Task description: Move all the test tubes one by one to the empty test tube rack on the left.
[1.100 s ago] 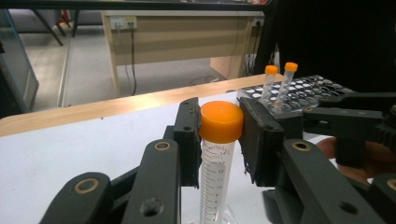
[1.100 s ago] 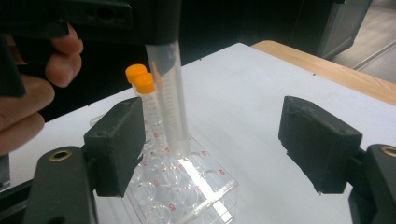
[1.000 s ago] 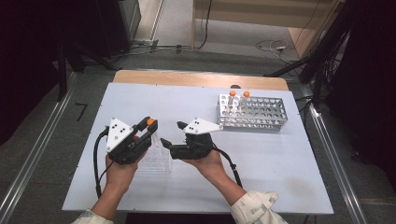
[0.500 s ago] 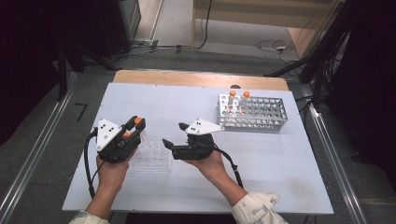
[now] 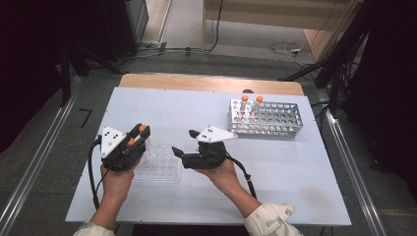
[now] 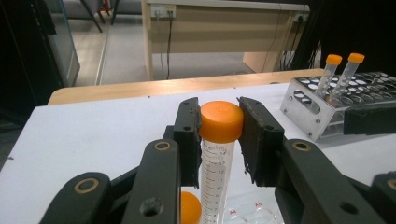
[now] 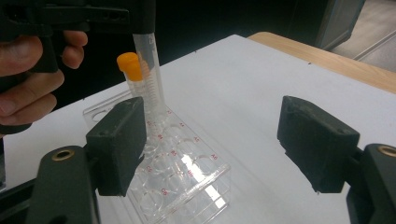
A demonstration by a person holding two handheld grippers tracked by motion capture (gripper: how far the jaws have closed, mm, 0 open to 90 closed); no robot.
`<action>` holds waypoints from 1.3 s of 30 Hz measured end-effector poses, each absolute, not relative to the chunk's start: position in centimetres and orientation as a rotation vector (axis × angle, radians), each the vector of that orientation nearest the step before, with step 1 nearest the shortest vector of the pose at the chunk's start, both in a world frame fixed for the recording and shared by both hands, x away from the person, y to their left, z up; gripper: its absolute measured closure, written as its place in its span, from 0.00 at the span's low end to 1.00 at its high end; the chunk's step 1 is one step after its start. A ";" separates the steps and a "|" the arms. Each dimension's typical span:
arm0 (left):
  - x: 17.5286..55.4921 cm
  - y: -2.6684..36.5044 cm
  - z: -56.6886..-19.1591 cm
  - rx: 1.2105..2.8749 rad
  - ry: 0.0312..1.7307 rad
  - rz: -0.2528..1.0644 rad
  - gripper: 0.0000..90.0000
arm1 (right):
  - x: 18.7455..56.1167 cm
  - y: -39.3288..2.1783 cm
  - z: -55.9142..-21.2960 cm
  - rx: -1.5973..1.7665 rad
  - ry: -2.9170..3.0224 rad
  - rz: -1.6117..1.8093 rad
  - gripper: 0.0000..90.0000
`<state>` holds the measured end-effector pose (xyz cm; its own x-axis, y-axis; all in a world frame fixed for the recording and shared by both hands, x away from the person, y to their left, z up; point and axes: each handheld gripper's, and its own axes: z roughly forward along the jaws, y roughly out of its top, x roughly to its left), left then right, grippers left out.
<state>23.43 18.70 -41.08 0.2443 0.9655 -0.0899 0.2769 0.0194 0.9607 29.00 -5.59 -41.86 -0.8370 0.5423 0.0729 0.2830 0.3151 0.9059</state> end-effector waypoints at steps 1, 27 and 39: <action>23.4 18.7 -41.2 1.476 1.232 0.831 0.78 | 29.0 -5.6 -41.9 0.752 2.337 1.533 0.25; 23.0 18.2 -43.4 1.548 1.249 0.829 0.78 | 28.9 -5.7 -42.1 0.753 2.337 1.533 0.25; 23.0 18.1 -43.6 1.557 1.245 0.830 0.75 | 28.9 -5.9 -42.0 0.755 2.333 1.536 0.26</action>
<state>22.99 18.09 -43.56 0.2535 0.9661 -0.0483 0.3267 -0.0385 0.9444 28.92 -5.86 -42.05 -0.8351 0.5450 0.0748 0.2842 0.3110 0.9069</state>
